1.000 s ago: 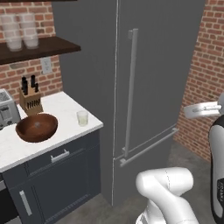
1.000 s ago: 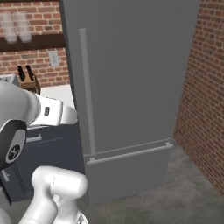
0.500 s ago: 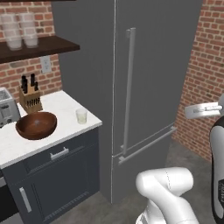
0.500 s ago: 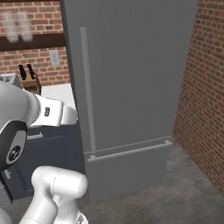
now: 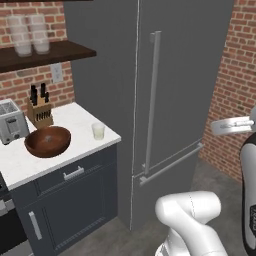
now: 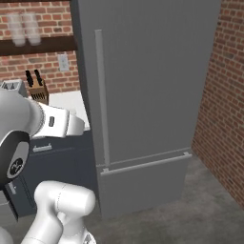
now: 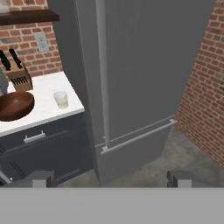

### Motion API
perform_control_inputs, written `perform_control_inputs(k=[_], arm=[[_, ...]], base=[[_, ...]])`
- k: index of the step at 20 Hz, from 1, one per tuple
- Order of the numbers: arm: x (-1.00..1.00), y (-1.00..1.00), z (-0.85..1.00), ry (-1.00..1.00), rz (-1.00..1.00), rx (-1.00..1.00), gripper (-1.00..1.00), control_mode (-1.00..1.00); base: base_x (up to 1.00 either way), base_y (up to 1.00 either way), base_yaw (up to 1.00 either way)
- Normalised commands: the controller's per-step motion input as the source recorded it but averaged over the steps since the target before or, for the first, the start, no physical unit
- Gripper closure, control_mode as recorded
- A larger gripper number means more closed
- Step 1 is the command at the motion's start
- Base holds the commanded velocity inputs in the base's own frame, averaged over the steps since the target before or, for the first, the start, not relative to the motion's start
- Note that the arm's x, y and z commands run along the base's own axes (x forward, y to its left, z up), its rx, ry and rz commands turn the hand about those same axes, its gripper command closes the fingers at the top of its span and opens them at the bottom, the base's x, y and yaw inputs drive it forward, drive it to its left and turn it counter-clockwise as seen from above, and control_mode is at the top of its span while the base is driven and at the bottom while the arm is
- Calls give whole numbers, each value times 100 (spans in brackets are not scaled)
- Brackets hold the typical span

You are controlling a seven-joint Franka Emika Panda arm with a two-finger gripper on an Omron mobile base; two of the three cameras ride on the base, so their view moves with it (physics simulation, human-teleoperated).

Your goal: Grab a lemon wedge from the fridge and one ice cube from the ice bowl, and put them in the glass of lemonade.

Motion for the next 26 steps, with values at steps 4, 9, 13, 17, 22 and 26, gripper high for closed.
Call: perform_control_inputs(k=[4, 9, 13, 17, 22, 26], arm=[[0, 0, 0, 0, 0, 0, -100, 100], [0, 0, 0, 0, 0, 0, -100, 100], [0, 0, 0, 0, 0, 0, -100, 100], [0, 0, 0, 0, 0, 0, -100, 100], [0, 0, 0, 0, 0, 0, -100, 100], [14, 15, 26, -10, 0, 0, -100, -100]], base=[[12, 0, 0], [15, 9, -1], [6, 17, -1], [0, 15, 0], [0, 13, 0], [0, 0, 0]])
